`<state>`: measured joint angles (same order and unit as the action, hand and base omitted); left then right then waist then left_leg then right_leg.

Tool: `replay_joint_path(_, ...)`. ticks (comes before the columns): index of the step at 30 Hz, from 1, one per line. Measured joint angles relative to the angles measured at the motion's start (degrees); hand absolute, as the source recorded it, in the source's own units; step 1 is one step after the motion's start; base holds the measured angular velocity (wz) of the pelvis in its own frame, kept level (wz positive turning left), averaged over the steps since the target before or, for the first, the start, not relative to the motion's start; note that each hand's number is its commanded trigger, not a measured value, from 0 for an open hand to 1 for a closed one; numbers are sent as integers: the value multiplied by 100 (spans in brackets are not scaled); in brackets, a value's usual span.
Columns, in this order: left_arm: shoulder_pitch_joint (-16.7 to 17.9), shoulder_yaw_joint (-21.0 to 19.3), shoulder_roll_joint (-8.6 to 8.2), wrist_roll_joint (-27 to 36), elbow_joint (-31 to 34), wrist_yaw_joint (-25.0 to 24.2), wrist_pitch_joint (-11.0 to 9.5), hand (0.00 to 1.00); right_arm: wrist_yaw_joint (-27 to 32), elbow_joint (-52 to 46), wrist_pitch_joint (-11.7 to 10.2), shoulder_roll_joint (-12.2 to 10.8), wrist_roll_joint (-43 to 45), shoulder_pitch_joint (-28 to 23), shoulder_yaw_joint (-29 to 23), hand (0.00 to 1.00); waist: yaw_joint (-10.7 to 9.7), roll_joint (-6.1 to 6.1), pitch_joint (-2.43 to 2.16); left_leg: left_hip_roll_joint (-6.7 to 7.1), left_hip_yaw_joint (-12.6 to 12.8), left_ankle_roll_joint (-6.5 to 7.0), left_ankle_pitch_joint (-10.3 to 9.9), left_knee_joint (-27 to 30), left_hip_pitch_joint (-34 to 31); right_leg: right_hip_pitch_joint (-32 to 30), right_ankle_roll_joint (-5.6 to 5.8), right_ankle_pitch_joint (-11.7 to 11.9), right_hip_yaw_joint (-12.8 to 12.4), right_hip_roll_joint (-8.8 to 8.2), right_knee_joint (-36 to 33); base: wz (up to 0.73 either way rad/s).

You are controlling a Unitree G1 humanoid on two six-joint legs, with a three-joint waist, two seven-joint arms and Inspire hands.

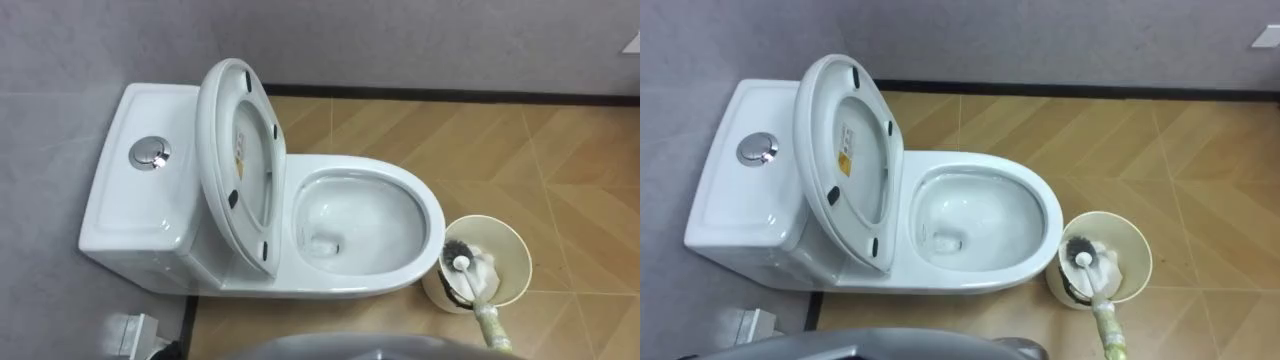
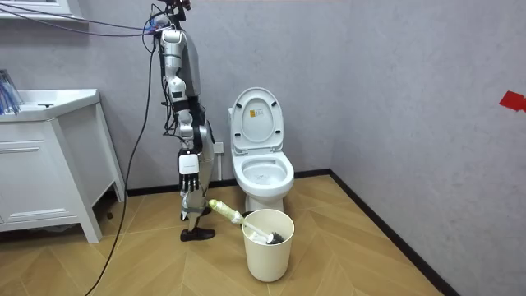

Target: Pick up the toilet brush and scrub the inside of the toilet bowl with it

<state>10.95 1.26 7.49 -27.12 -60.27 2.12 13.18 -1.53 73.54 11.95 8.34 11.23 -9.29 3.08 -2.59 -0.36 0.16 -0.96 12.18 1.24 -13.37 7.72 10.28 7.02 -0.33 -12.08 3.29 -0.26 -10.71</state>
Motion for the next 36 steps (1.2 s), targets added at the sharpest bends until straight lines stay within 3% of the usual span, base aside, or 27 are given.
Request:
replay_joint_path(12, -4, 9, 0, -2, 2, 1, 58, 0, 181, -60, 8, 6, -6, -10, -192, 0, -61, 2, -3, -27, 55, -24, -35, 1, -15, -47, -33, -12, -88, 39, 17, -3)
replay_joint_path(19, -9, -18, 2, 13, 7, 2, 61, 0, 642, -122, -14, -12, -1140, 58, -685, 0, -102, 22, -8, -32, 107, -24, -35, 4, -75, -128, -32, -10, -156, 48, -1, -4)
replay_joint_path(22, -10, -130, 7, 10, 7, 2, 48, 0, 981, -121, -122, -12, -2000, 49, -1187, 0, -226, 30, -8, -34, 105, -24, -35, 17, -69, -115, -33, -9, -160, 49, -1, 0)
replay_joint_path(27, -12, -568, 2, -27, 7, 12, -152, 0, 1586, -386, -389, -76, -3221, -91, -2061, 0, -388, 30, -8, -41, 106, -25, -35, 2, -90, -126, -37, -10, -162, 64, -14, 0)
replay_joint_path(32, 13, -700, 11, -163, 24, 99, -223, 0, 2127, -824, -548, -82, -3429, -208, -2404, 0, -412, -18, -27, -32, 113, -24, -35, 13, -120, -176, -36, -10, -154, 47, -14, -1)
replay_joint_path(36, -21, -705, 53, -182, 64, 150, -359, 0, 2555, -1642, -627, -83, -3103, -69, -2386, 0, -357, -34, -26, -22, 171, -21, -34, 95, -275, -403, -31, -7, -241, 46, -95, -13)
